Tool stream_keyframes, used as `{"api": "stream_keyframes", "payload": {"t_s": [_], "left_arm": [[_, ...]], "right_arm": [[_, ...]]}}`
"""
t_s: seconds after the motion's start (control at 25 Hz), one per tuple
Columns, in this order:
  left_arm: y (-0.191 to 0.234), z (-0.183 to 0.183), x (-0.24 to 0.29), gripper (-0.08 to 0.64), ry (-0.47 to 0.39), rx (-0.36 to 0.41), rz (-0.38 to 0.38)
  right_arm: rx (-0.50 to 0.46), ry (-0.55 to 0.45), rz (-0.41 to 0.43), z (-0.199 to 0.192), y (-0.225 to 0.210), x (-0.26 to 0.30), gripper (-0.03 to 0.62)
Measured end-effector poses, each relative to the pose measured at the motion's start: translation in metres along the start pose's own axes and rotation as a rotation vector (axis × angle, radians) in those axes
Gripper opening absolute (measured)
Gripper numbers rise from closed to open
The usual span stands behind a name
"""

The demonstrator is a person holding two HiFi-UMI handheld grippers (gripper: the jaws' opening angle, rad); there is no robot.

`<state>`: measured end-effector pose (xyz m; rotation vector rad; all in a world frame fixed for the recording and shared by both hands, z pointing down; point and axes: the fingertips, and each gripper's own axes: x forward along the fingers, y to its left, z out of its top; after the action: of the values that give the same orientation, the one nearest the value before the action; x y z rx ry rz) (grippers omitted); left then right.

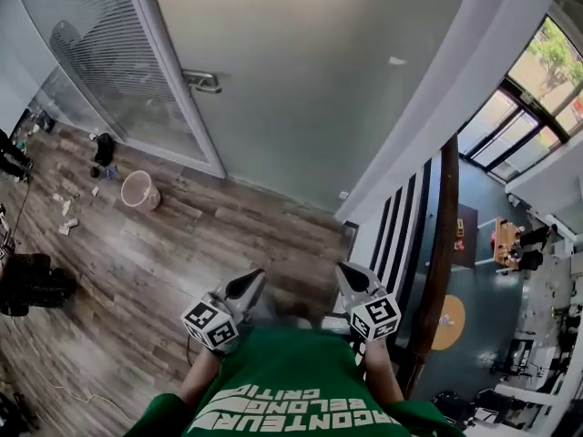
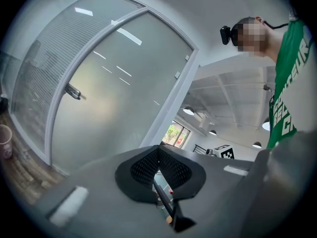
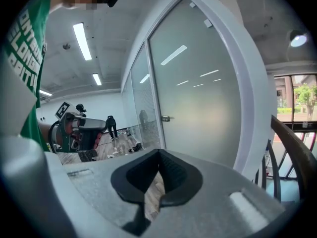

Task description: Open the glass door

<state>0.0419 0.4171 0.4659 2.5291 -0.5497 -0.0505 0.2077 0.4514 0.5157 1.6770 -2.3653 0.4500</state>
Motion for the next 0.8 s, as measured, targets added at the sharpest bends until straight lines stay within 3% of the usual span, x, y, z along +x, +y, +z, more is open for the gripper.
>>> {"api": "stream_keyframes", "payload": {"t_s": [0.36, 0.8], "left_arm": [[0.054, 0.014, -0.005, 0.017, -0.060, -0.029, 0.072], [0.158, 0.082, -0.002, 0.017, -0.138, -0.056, 0.150]], "right_arm": [[-0.060, 0.046, 0.090, 0.015, 0.006, 0.064, -0.006], [-0.111, 0.084, 0.187, 0.063, 0.011, 0.192, -0.006]]}}
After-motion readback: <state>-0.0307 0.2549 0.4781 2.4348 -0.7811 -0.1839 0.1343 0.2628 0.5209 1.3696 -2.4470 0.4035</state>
